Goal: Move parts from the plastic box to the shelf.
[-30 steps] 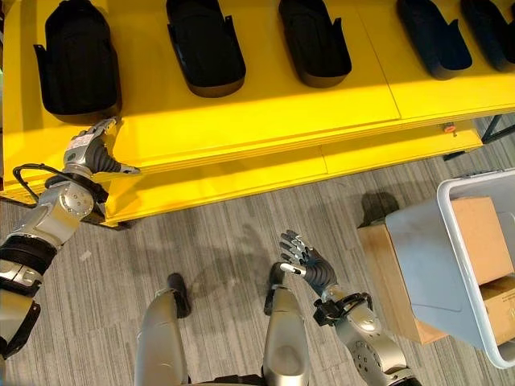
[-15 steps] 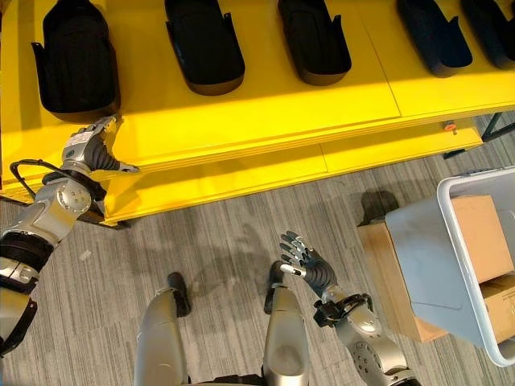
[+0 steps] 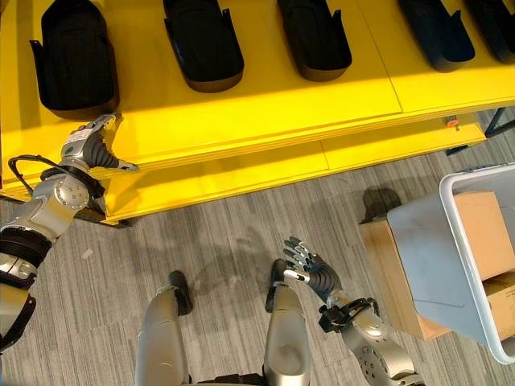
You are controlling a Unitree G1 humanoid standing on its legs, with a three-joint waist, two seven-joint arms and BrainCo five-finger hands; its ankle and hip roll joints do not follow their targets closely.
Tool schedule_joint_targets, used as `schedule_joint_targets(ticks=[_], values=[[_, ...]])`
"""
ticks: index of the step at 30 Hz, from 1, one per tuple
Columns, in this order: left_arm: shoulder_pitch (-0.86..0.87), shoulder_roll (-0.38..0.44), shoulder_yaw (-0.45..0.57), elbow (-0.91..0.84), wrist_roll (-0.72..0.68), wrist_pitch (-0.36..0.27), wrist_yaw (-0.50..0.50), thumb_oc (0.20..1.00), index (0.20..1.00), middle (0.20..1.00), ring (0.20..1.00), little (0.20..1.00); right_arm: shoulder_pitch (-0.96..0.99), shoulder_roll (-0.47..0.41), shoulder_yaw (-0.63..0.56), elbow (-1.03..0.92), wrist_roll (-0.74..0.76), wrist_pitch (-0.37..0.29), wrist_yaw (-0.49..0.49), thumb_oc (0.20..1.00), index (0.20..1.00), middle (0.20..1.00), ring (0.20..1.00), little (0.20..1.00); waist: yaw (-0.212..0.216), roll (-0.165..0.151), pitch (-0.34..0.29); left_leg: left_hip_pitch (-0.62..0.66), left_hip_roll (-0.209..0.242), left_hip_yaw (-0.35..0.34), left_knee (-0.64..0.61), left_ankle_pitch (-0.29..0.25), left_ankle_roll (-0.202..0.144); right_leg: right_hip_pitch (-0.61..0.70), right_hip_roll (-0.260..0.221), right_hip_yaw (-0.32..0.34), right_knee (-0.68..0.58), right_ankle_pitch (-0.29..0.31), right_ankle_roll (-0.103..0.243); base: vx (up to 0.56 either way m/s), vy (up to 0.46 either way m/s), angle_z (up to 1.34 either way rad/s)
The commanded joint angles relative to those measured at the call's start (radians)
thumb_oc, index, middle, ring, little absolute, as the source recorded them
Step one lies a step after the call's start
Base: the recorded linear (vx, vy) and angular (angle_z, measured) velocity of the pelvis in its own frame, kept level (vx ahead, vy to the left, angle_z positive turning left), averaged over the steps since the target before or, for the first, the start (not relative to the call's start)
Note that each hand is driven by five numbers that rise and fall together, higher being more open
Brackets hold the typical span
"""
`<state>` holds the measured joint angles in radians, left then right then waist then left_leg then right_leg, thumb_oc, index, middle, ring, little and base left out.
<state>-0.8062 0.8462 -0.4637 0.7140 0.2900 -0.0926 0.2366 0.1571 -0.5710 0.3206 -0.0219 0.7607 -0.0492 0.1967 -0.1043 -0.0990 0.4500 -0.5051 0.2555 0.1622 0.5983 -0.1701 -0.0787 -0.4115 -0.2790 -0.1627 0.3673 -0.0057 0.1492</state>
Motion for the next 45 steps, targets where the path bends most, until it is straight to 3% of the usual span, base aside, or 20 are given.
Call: schedule_joint_targets(ticks=[1,2,4,5,6,10,24,25,27,29,30,31,35,36,45], values=[[-0.149,0.085,0.015,0.107,-0.051,0.032,0.034,1.0,1.0,1.0,1.0,1.0,0.038,-0.031,-0.036,-0.051,0.008,-0.025,0.028,1.0,1.0,1.0,1.0,1.0,-0.009,-0.004,-0.067,0.03,0.026,-0.043,-0.022,0.032,-0.053,0.039,-0.056,0.078,0.019,-0.042,0.067,0.08,0.006,0.0],[-0.154,0.086,0.009,0.101,-0.052,0.031,0.031,1.0,1.0,1.0,1.0,1.0,0.042,-0.034,-0.037,-0.051,0.009,-0.025,0.03,1.0,1.0,1.0,1.0,1.0,-0.008,-0.002,-0.066,0.04,0.03,-0.045,-0.013,0.008,-0.059,0.05,-0.054,0.076,0.028,-0.064,0.072,0.0,0.0,0.0],[-0.155,0.086,0.009,0.097,-0.053,0.03,0.031,1.0,1.0,1.0,1.0,1.0,0.041,-0.033,-0.036,-0.053,0.01,-0.025,0.032,1.0,1.0,1.0,1.0,1.0,-0.009,-0.004,-0.066,0.028,0.026,-0.044,-0.02,0.032,-0.052,0.038,-0.055,0.079,0.021,-0.043,0.068,0.0,0.0,0.0],[-0.153,0.085,0.009,0.097,-0.054,0.03,0.031,1.0,1.0,1.0,1.0,1.0,0.042,-0.033,-0.035,-0.052,0.01,-0.025,0.031,1.0,1.0,1.0,1.0,1.0,-0.008,-0.002,-0.066,0.04,0.03,-0.045,-0.014,0.008,-0.059,0.049,-0.054,0.076,0.029,-0.064,0.072,-0.06,0.007,0.0],[-0.153,0.083,0.009,0.097,-0.054,0.028,0.03,1.0,1.0,1.0,1.0,1.0,0.04,-0.034,-0.036,-0.053,0.01,-0.025,0.032,1.0,1.0,1.0,1.0,1.0,-0.009,-0.004,-0.065,0.028,0.025,-0.043,-0.021,0.032,-0.052,0.037,-0.056,0.079,0.021,-0.043,0.068,0.0,0.0,0.0],[-0.115,0.075,0.027,0.031,-0.059,0.021,0.024,1.0,1.0,1.0,1.0,1.0,0.042,-0.033,-0.039,-0.056,0.007,-0.025,0.032,1.0,1.0,1.0,1.0,1.0,-0.006,-0.002,-0.063,0.025,0.024,-0.045,-0.018,0.032,-0.051,0.036,-0.056,0.079,0.025,-0.045,0.066,-0.01,0.002,0.0],[0.317,-0.096,0.234,-0.215,-0.146,-0.04,-0.006,1.0,1.0,1.0,1.0,1.0,0.014,-0.015,-0.044,-0.052,-0.001,-0.044,0.005,1.0,1.0,1.0,1.0,1.0,0.02,0.005,-0.048,0.049,0.019,-0.051,-0.03,0.033,-0.049,0.053,-0.054,0.079,0.037,-0.057,0.051,0.0,0.0,0.0],[0.402,-0.158,0.263,-0.257,-0.226,-0.061,-0.016,1.0,1.0,1.0,1.0,1.0,0.004,-0.01,-0.041,-0.05,-0.002,-0.048,-0.002,1.0,1.0,1.0,1.0,1.0,0.026,0.008,-0.046,0.055,0.016,-0.054,-0.031,0.035,-0.047,0.059,-0.055,0.077,0.04,-0.057,0.047,0.0,0.0,0.0],[0.456,-0.181,0.274,-0.285,-0.267,-0.071,-0.036,1.0,1.0,1.0,1.0,1.0,0.0,-0.01,-0.044,-0.05,-0.002,-0.052,-0.007,1.0,1.0,1.0,1.0,1.0,0.029,0.011,-0.045,0.062,0.014,-0.056,-0.035,0.035,-0.046,0.065,-0.055,0.077,0.038,-0.058,0.046,0.0,0.0,0.0],[0.577,-0.242,0.284,-0.319,-0.431,-0.117,-0.089,1.0,1.0,1.0,1.0,1.0,-0.011,-0.007,-0.043,-0.052,-0.004,-0.056,-0.01,1.0,1.0,1.0,1.0,1.0,0.039,0.016,-0.046,0.082,0.012,-0.056,-0.048,0.039,-0.045,0.086,-0.052,0.075,0.031,-0.058,0.044,0.01,-0.017,0.0],[0.577,-0.242,0.284,-0.319,-0.431,-0.117,-0.09,1.0,1.0,1.0,1.0,1.0,-0.011,-0.007,-0.042,-0.052,-0.004,-0.056,-0.01,1.0,1.0,1.0,1.0,1.0,0.039,0.016,-0.046,0.083,0.012,-0.056,-0.049,0.039,-0.045,0.087,-0.052,0.075,0.031,-0.058,0.044,0.0,0.0,0.0],[0.643,-0.293,0.274,-0.31,-0.542,-0.136,-0.12,1.0,1.0,1.0,1.0,1.0,-0.015,-0.008,-0.037,-0.053,-0.008,-0.065,-0.011,1.0,1.0,1.0,1.0,1.0,0.045,0.02,-0.051,0.096,0.01,-0.061,-0.058,0.045,-0.044,0.103,-0.051,0.073,0.024,-0.058,0.043,0.0,0.0,0.0],[0.738,-0.326,0.263,-0.347,-0.7,-0.148,-0.188,1.0,1.0,1.0,1.0,1.0,-0.017,-0.004,-0.038,-0.05,-0.018,-0.078,-0.022,1.0,1.0,1.0,1.0,1.0,0.055,0.029,-0.056,0.122,0.006,-0.07,-0.08,0.053,-0.042,0.138,-0.051,0.064,0.009,-0.058,0.044,0.03,-0.04,0.04],[0.793,-0.36,0.255,-0.357,-0.847,-0.14,-0.227,1.0,1.0,1.0,1.0,1.0,-0.018,0.002,-0.032,-0.056,-0.019,-0.083,-0.032,1.0,1.0,1.0,1.0,1.0,0.059,0.034,-0.061,0.139,0.0,-0.078,-0.098,0.062,-0.04,0.16,-0.052,0.058,0.001,-0.057,0.044,0.01,-0.029,0.03],[0.991,-0.364,0.228,-0.542,-1.085,-0.106,-0.309,1.0,1.0,1.0,1.0,1.0,-0.006,0.034,-0.017,-0.058,-0.022,-0.101,-0.07,1.0,1.0,1.0,1.0,1.0,0.086,0.059,-0.133,0.239,-0.014,-0.106,-0.245,0.126,-0.036,0.269,-0.041,-0.004,-0.075,-0.058,0.046,0.03,-0.071,0.21]])
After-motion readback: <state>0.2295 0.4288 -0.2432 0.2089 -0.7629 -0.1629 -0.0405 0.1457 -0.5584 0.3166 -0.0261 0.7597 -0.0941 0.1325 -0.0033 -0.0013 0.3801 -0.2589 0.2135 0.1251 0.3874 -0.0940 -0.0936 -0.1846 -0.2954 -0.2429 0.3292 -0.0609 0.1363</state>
